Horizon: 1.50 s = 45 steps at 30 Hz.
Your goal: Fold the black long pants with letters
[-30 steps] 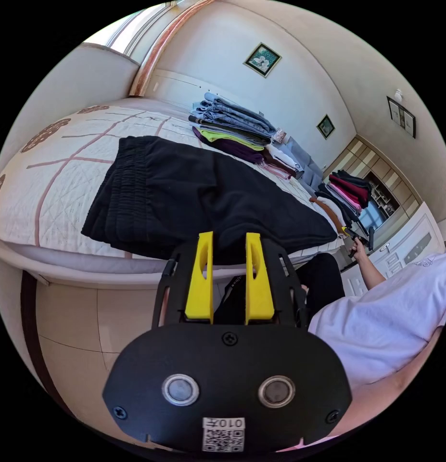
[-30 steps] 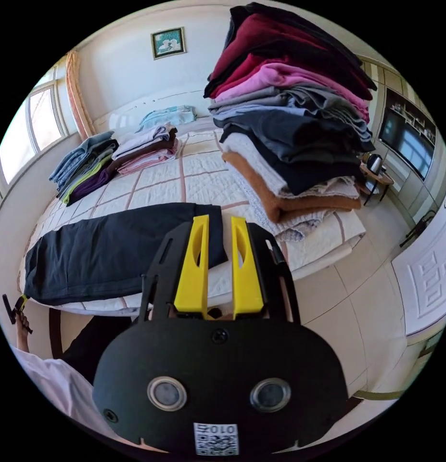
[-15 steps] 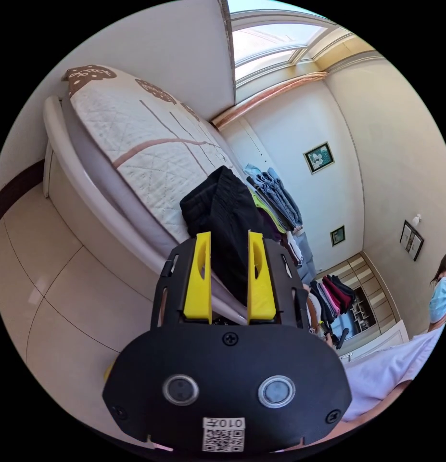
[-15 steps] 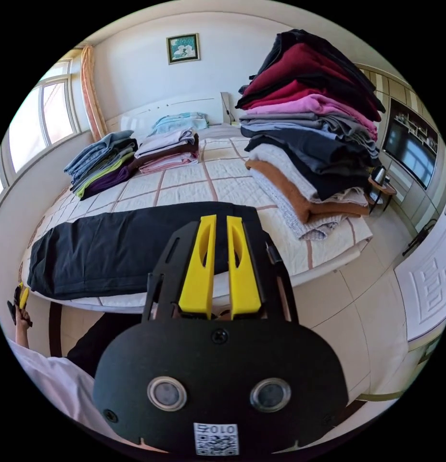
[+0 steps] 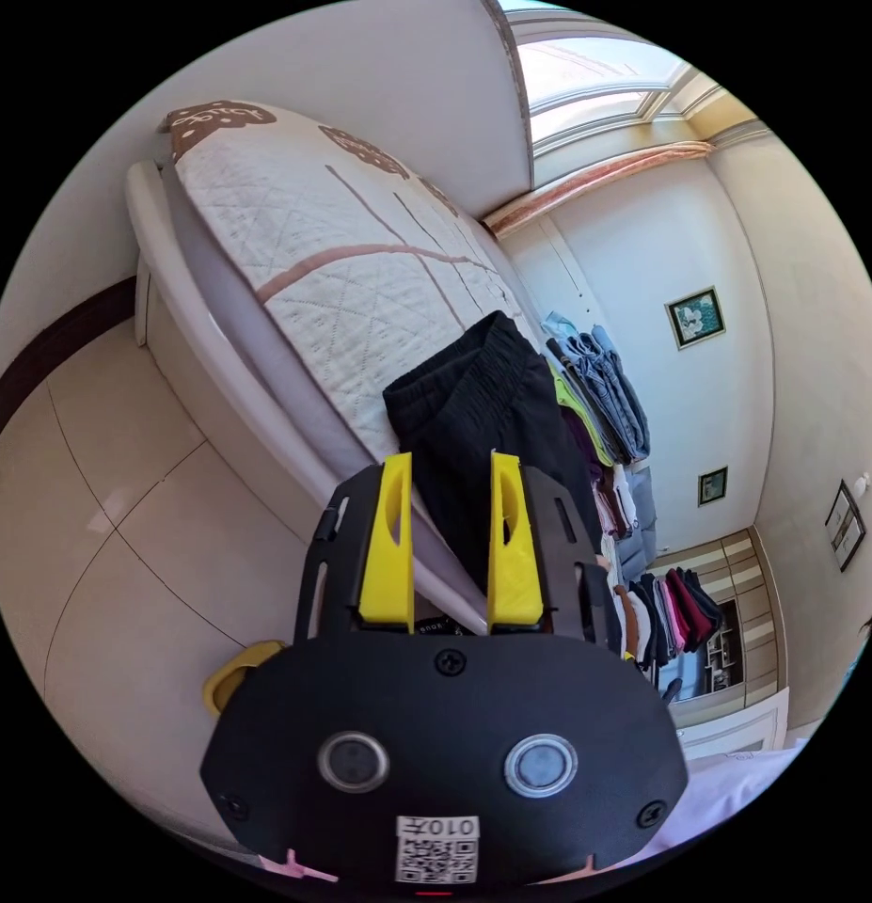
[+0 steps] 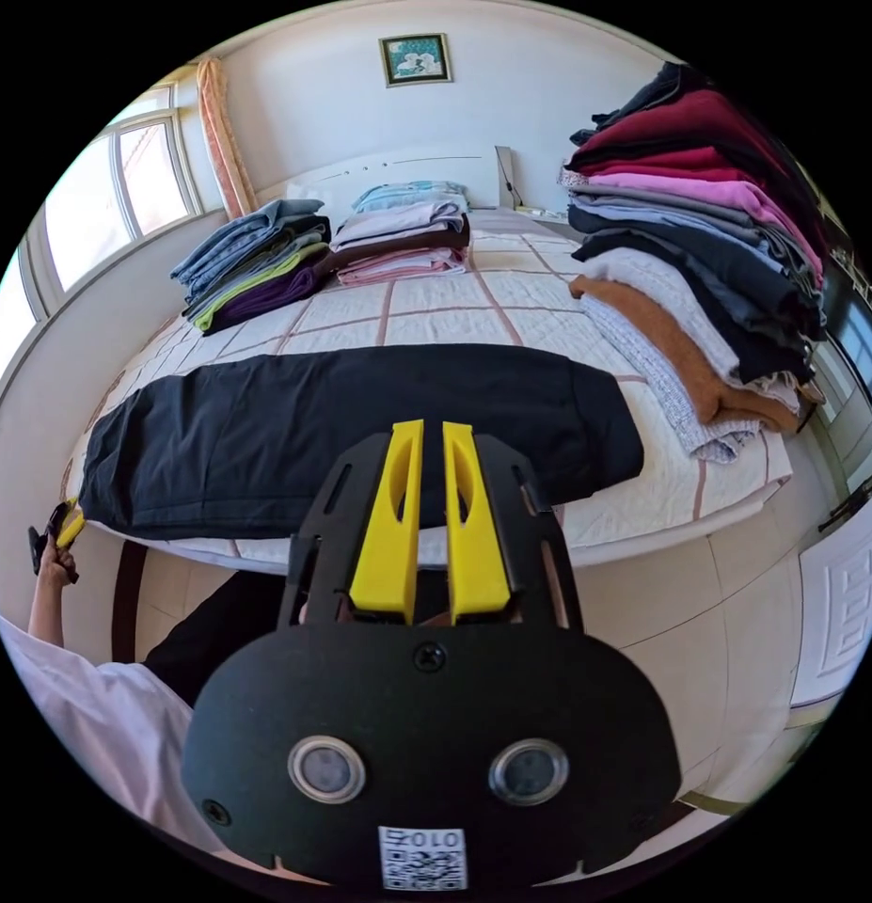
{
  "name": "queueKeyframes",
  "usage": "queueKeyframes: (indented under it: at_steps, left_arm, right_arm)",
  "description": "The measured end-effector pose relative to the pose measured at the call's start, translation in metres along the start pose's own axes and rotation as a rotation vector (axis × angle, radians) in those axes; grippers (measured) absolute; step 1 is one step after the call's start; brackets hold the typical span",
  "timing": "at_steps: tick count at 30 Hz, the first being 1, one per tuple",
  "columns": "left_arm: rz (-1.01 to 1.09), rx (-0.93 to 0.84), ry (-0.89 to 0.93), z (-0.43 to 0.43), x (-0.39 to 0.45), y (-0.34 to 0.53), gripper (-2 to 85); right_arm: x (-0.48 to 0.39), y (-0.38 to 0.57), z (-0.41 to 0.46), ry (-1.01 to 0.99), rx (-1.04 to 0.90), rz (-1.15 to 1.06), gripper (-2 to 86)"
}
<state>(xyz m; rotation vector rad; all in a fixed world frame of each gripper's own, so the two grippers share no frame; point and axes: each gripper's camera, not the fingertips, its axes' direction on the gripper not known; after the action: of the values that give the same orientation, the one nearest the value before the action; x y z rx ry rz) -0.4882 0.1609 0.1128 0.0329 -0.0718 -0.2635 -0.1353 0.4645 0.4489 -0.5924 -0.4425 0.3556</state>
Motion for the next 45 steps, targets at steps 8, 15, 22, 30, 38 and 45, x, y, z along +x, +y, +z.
queueKeyframes:
  at_steps: [8,15,22,30,38,45]
  left_arm:
    - [-0.037,0.019,0.136,0.011,-0.009,-0.001,8.6]
    - [-0.051,0.008,0.101,0.016,-0.010,-0.005,2.8]
    - [0.141,0.047,-0.002,-0.025,0.033,-0.043,1.0]
    - [-0.010,-0.034,0.229,0.021,-0.040,-0.021,4.7]
    - [-0.068,0.058,0.135,-0.009,-0.049,0.023,7.4]
    - [-0.053,-0.019,0.252,0.025,-0.026,0.044,8.1]
  right_arm:
    - [-0.013,-0.007,0.004,-0.009,-0.012,-0.027,5.4]
    - [-0.013,-0.005,0.009,-0.020,-0.038,-0.014,5.2]
    - [-0.007,-0.021,0.024,-0.008,-0.097,0.014,5.3]
    - [0.006,-0.037,0.045,-0.033,-0.180,0.055,6.0]
    - [0.080,-0.050,-0.022,0.044,-0.033,0.219,9.2]
    - [0.123,-0.072,-0.007,-0.007,-0.094,0.238,11.2]
